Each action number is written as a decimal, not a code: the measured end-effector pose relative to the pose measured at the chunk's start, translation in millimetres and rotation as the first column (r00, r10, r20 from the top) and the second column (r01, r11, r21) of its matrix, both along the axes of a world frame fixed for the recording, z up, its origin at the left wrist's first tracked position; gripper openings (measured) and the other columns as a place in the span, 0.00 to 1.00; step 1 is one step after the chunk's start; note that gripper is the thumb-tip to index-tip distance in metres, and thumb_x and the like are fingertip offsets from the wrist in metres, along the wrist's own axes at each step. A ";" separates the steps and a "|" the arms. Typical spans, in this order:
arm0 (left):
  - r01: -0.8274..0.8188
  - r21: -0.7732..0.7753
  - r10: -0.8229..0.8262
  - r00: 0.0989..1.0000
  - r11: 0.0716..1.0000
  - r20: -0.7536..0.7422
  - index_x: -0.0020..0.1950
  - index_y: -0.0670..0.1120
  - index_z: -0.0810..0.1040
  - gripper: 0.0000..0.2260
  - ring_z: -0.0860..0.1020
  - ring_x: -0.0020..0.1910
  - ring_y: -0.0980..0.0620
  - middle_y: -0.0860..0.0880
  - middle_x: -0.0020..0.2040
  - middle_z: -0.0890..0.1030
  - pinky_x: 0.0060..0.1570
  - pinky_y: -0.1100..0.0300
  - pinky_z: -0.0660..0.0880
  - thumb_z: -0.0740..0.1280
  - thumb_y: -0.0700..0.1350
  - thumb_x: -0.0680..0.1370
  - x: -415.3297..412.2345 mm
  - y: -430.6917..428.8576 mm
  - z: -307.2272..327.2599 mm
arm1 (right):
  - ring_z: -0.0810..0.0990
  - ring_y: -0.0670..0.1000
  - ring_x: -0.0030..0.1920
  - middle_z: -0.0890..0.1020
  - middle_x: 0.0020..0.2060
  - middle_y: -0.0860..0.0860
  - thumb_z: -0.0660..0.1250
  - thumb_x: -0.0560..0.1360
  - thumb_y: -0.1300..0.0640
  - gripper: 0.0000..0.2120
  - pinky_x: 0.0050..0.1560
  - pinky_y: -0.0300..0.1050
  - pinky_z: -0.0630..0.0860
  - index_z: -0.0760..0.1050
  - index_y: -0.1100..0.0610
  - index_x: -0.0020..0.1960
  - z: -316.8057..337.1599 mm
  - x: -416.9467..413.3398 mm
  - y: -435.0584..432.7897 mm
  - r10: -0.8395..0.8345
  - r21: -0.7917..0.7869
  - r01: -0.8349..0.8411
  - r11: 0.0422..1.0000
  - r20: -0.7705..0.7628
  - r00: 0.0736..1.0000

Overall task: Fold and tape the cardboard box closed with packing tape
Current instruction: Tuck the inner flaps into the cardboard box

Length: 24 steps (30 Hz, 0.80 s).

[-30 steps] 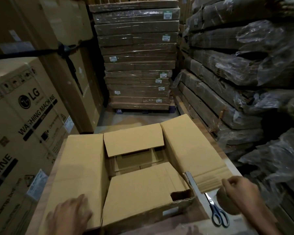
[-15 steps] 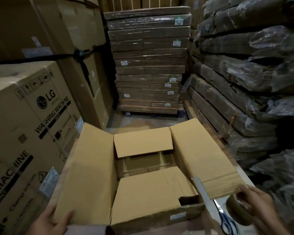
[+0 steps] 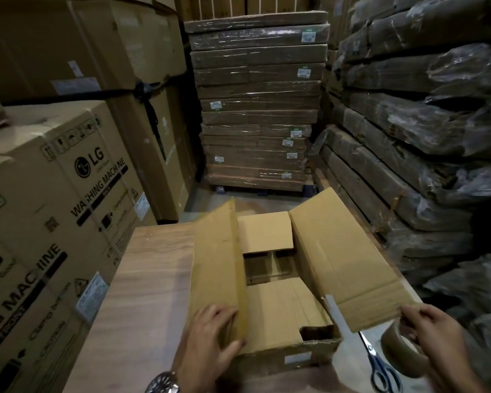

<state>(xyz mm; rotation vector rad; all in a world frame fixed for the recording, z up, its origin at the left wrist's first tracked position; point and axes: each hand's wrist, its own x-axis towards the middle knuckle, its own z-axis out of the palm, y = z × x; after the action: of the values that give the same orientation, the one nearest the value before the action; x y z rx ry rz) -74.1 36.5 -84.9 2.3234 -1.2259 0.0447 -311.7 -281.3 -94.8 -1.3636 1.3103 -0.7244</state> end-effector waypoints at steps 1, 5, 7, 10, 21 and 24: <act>0.022 0.017 -0.022 1.000 1.000 0.014 0.56 0.54 0.81 0.24 0.77 0.47 0.58 0.58 0.49 0.79 0.47 0.63 0.76 0.67 0.63 0.64 1.0 -3.7 -8.0 | 0.73 0.47 0.22 0.76 0.29 0.62 0.67 0.76 0.66 0.07 0.18 0.28 0.65 0.75 0.69 0.41 1.1 -0.7 1.3 0.001 0.002 -0.001 1.000 -0.011 1.000; 0.050 0.076 -0.053 0.998 0.996 0.039 0.54 0.58 0.76 0.26 0.70 0.47 0.61 0.62 0.48 0.73 0.40 0.61 0.77 0.67 0.66 0.59 2.5 -12.9 -29.7 | 0.78 0.56 0.33 0.81 0.31 0.62 0.70 0.73 0.66 0.07 0.25 0.31 0.71 0.77 0.64 0.36 -6.0 -2.5 3.0 -0.014 -0.019 0.014 1.000 -0.033 0.999; 0.036 0.105 -0.040 0.999 0.994 0.037 0.53 0.60 0.74 0.27 0.69 0.48 0.61 0.62 0.49 0.70 0.41 0.60 0.77 0.66 0.67 0.57 2.0 -13.6 -36.3 | 0.80 0.58 0.37 0.82 0.31 0.61 0.71 0.72 0.65 0.07 0.36 0.41 0.75 0.77 0.63 0.36 -11.0 -2.8 4.9 -0.025 -0.015 0.024 1.000 -0.040 0.999; 0.004 0.112 -0.006 1.000 0.994 0.021 0.53 0.61 0.74 0.27 0.69 0.48 0.61 0.62 0.50 0.71 0.43 0.59 0.75 0.64 0.69 0.57 1.3 -11.3 -43.5 | 0.78 0.57 0.36 0.82 0.36 0.65 0.70 0.73 0.66 0.07 0.41 0.47 0.72 0.76 0.64 0.37 -14.6 -2.5 8.3 -0.016 0.016 0.017 1.000 -0.018 1.000; 0.033 0.167 -0.035 0.999 0.985 0.010 0.54 0.61 0.75 0.27 0.69 0.49 0.62 0.61 0.50 0.75 0.45 0.62 0.74 0.64 0.70 0.58 5.1 -8.2 -49.7 | 0.75 0.55 0.31 0.81 0.36 0.68 0.67 0.75 0.68 0.10 0.28 0.42 0.72 0.74 0.65 0.35 -19.3 -4.2 5.5 -0.024 0.056 0.022 0.998 0.031 0.999; 0.045 0.186 -0.044 0.999 0.981 -0.011 0.52 0.60 0.77 0.27 0.72 0.48 0.62 0.61 0.50 0.77 0.44 0.61 0.77 0.63 0.70 0.58 6.3 -7.0 -51.8 | 0.74 0.53 0.32 0.79 0.33 0.62 0.66 0.75 0.68 0.11 0.35 0.44 0.68 0.72 0.64 0.35 -14.3 -1.2 8.0 -0.036 0.057 0.032 0.998 0.070 0.997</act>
<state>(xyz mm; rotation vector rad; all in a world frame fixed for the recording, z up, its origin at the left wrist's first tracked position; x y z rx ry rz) -67.9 29.5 -136.7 2.4509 -1.3288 -0.0982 -312.9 -273.4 -109.1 -1.2629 1.2909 -0.7480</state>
